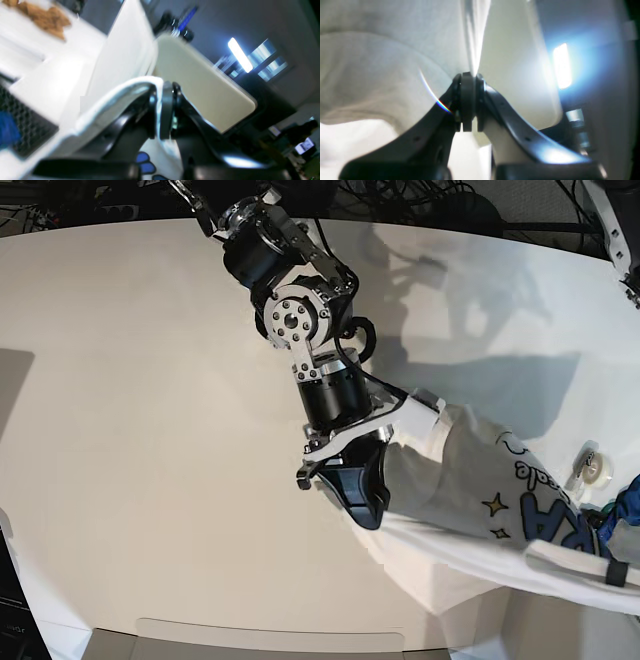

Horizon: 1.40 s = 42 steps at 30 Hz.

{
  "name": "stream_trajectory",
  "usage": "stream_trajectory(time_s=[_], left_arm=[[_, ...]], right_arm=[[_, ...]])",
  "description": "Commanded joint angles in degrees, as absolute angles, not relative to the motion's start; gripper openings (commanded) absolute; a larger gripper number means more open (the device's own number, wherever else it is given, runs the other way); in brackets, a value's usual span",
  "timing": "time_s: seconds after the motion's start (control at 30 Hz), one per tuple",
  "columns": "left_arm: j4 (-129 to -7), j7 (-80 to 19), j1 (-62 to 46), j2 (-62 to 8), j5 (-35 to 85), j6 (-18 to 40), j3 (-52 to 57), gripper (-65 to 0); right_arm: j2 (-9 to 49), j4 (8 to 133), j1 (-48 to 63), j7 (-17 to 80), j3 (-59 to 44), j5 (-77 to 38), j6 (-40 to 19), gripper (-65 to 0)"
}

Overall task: Layout the t-shirt on the table in an organized manner, then fold the t-shirt properly
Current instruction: 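Lift the shirt with both grippers and shake it out in the air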

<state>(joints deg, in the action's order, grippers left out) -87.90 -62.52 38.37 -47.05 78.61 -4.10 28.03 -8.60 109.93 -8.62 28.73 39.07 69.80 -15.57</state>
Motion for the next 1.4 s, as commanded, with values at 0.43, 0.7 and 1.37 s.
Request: stream_trajectory(time_s=[0.43, 0.7, 1.37], left_arm=[[-87.9, -58.8, 66.2, -52.6, 79.8, -5.8, 16.7, -65.0], [-81.1, -56.7, 75.0, -50.3, 79.8, -5.8, 4.0, -65.0], [-76.3, -56.7, 63.5, -16.7, 71.9, -5.8, -3.6, -65.0]], right_arm=[[-9.0, 117.3, -20.7, 30.3, 48.4, 74.6, -13.9, -65.0], [-9.0, 117.3, -25.6, 28.1, 48.0, 74.6, -13.8, -65.0], [-6.4, 117.3, 11.0, 28.0, 21.7, 68.2, -13.8, -65.0]])
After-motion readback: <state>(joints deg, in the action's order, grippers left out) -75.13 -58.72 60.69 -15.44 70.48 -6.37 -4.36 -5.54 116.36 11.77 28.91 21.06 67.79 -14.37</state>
